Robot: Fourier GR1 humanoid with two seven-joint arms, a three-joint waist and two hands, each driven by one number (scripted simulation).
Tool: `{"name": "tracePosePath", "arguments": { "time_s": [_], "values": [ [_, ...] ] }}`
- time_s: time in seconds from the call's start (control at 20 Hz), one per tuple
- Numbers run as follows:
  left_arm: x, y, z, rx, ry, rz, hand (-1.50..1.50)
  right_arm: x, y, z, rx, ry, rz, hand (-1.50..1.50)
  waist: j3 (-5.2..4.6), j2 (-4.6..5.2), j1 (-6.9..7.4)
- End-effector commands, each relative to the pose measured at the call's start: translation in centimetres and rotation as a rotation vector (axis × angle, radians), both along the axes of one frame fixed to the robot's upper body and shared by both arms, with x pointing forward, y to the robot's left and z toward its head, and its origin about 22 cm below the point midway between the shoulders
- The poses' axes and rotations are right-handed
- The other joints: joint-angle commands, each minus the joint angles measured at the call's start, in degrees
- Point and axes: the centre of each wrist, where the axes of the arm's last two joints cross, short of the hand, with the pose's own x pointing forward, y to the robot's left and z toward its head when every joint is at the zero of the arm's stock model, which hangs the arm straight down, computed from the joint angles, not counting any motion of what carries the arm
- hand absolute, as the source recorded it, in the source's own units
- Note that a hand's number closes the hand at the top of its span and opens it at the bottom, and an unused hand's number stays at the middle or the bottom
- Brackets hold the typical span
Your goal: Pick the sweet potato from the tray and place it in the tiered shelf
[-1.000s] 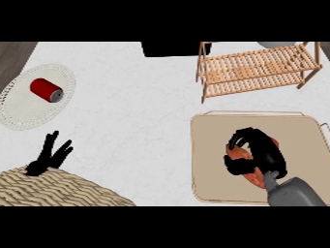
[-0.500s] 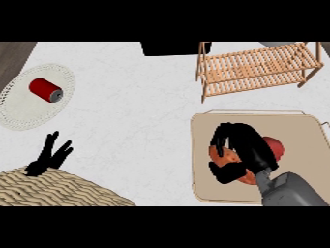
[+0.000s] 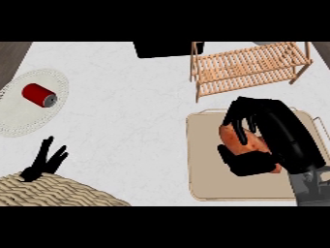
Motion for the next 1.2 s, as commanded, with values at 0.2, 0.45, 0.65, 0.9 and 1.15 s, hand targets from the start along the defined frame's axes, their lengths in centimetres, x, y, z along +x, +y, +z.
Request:
{"name": "tracePosePath", "arguments": {
  "time_s": [0.2,0.45,0.65,0.9,1.15],
  "values": [
    [1.5,-0.1,0.2,-0.020,0.133,0.056,0.00,-1.2,-2.6,9.1,0.042,-0.149,-0.116,1.50,-3.06,0.78,-0.32],
    [2.8,-0.8,0.5,-0.019,0.114,0.033,0.00,0.1,-4.9,13.6,0.098,-0.159,-0.210,1.50,-3.09,1.28,0.63],
    [2.8,-0.3,0.4,-0.032,0.105,0.007,0.00,1.2,-6.4,16.3,0.134,-0.164,-0.260,1.50,-3.09,1.35,1.67],
    [4.1,-2.7,0.4,-0.036,0.114,-0.010,0.00,3.3,-7.6,19.1,0.154,-0.167,-0.310,1.50,-3.09,1.74,2.37],
    [4.1,-2.0,0.2,-0.033,0.108,-0.030,0.00,5.6,-9.4,21.6,0.126,-0.159,-0.317,1.50,-3.12,2.08,3.50]
  ]
}}
